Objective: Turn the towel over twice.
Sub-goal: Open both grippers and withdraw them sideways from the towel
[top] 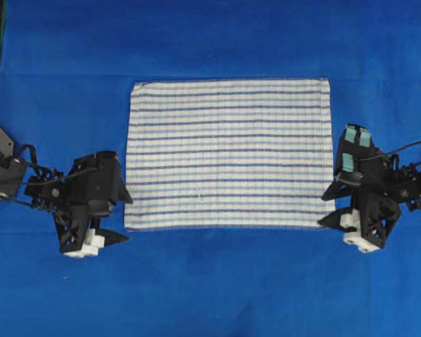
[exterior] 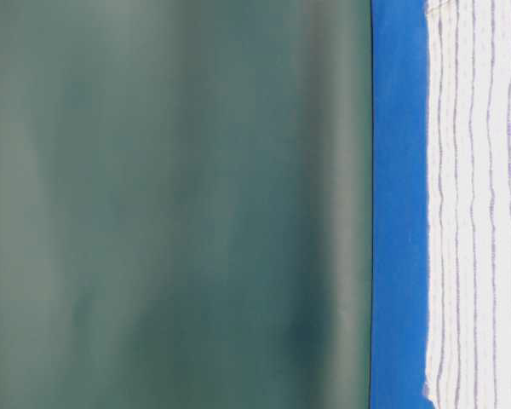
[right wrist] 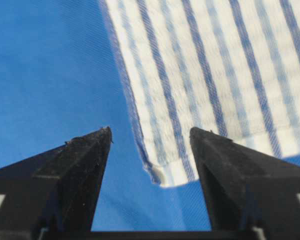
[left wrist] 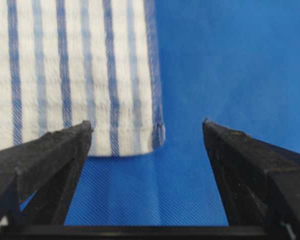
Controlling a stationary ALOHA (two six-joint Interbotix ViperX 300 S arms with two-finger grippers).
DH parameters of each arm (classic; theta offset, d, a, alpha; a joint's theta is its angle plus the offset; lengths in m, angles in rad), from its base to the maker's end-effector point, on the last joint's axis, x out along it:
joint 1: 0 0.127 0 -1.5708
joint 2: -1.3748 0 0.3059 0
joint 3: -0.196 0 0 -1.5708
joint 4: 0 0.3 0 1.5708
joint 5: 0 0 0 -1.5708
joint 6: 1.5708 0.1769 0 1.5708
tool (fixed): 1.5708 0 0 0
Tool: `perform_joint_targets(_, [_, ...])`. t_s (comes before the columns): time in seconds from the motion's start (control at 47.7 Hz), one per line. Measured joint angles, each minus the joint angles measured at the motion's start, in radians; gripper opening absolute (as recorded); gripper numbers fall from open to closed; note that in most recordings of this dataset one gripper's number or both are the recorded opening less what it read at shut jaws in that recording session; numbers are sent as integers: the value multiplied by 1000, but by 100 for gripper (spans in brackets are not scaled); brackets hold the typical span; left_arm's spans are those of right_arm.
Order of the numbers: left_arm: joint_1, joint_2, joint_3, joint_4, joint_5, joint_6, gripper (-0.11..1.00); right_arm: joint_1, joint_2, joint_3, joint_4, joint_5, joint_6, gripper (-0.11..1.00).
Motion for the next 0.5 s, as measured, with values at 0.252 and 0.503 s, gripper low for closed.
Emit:
perform_joint_targets(0.252, [98,-199,-2,0,18,124,78,-49,-218,-23,-241,67,-2,62])
perform_joint_targets(0.503, [199,-410,43,2,-29,259,78,-138,-488,12,-468,77,-2,62])
